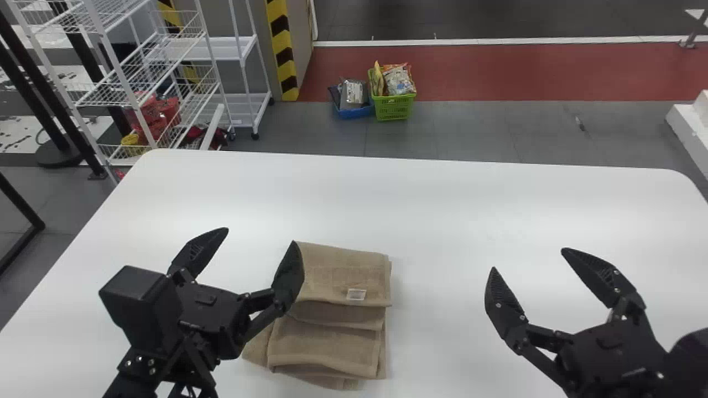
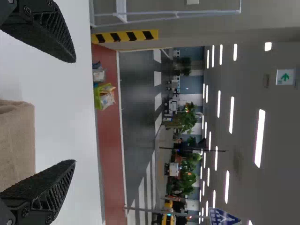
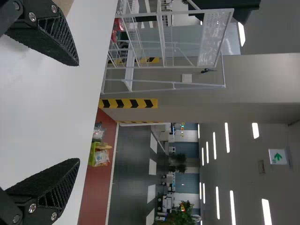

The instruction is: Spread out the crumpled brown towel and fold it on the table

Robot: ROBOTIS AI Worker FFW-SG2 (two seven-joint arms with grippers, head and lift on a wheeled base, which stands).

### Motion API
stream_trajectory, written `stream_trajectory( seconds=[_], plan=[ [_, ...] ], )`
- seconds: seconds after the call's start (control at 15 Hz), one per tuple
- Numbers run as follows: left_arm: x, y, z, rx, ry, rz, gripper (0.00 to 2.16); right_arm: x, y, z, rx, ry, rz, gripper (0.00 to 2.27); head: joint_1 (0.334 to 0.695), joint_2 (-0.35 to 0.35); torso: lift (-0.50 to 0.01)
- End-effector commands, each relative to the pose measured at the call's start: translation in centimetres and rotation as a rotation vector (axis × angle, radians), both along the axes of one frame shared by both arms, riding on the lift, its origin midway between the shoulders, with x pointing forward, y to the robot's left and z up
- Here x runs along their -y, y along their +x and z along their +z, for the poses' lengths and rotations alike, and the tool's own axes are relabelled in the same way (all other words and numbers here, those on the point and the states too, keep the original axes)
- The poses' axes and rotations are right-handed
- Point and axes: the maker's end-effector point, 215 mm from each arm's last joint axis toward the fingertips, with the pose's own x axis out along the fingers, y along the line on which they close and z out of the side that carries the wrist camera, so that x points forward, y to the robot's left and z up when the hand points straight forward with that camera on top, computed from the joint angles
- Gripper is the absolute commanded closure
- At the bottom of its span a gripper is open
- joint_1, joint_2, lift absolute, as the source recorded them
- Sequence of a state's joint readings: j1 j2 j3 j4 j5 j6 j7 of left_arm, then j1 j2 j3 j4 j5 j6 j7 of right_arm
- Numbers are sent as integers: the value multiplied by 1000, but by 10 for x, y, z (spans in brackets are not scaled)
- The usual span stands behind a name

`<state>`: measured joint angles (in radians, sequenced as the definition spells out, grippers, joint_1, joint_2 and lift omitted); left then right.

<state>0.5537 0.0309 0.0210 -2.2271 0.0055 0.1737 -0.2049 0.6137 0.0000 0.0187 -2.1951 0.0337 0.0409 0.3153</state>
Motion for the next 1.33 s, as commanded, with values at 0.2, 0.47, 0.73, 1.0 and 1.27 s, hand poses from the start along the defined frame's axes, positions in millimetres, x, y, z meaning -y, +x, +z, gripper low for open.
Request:
stream_trajectory(
  seconds=[0.2, 0.47, 0.73, 1.0, 1.27],
  plan=[
    [-3, 0, -2, 12, 3, 8, 46, 9, 5, -9, -10, -7, -25, 93, 695, 52, -127],
    [-14, 1, 6, 59, 8, 41, 46, 16, 12, -10, 0, 3, -38, 93, 695, 56, -127],
    [-17, 4, 0, 49, 4, 46, 46, 18, 13, -7, 27, 2, -43, 93, 695, 57, -127],
    [-22, 9, -3, 51, -2, 54, 46, 23, 17, -8, 44, 2, -65, 97, 695, 55, -127],
    [-26, 10, 1, 62, -7, 59, 46, 24, 17, -8, 49, 3, -66, 97, 695, 58, -127]
  ],
)
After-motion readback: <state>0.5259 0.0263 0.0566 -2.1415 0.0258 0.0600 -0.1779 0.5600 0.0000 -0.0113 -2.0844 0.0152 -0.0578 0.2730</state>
